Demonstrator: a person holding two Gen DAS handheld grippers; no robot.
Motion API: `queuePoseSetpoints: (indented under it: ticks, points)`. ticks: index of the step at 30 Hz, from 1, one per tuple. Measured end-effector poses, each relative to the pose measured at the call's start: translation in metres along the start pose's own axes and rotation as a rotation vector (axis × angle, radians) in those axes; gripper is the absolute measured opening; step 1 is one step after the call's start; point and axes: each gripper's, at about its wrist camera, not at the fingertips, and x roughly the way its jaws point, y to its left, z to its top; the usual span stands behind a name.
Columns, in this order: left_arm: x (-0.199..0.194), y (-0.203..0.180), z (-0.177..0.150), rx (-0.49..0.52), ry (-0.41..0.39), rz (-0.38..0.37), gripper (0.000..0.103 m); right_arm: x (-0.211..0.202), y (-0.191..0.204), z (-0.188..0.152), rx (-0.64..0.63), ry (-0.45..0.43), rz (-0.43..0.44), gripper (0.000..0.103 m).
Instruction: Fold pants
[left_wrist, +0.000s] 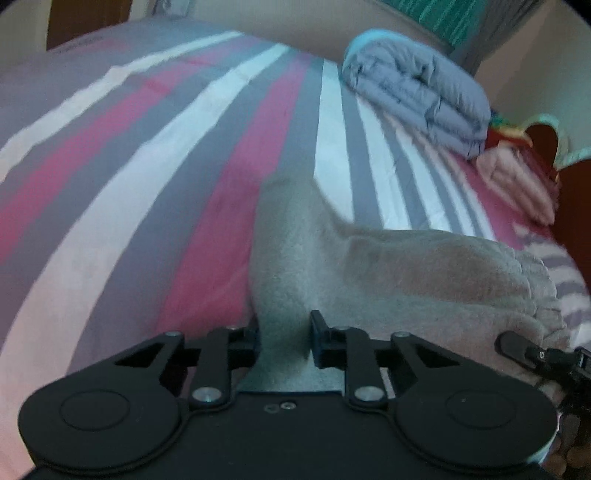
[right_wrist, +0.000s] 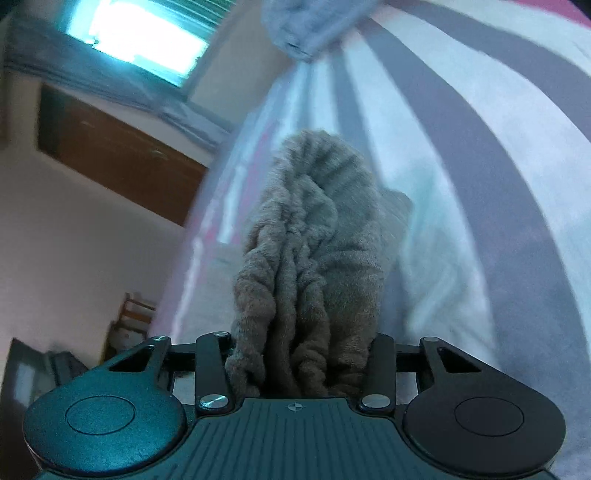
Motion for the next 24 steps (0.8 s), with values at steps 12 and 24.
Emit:
queuePoseSetpoints:
  ticks: [12,24]
  points:
    - [0.033,0.020,0.009,0.032,0.047,0.145,0.037,0.056,-0.005,0.009,0.002,0.039,-0.102,0.062]
    - [-0.022,-0.018,-0.003,0.211,-0.052,0.189,0.077,0.008,0.061,-0.002,-0.332,-0.151,-0.300,0.081]
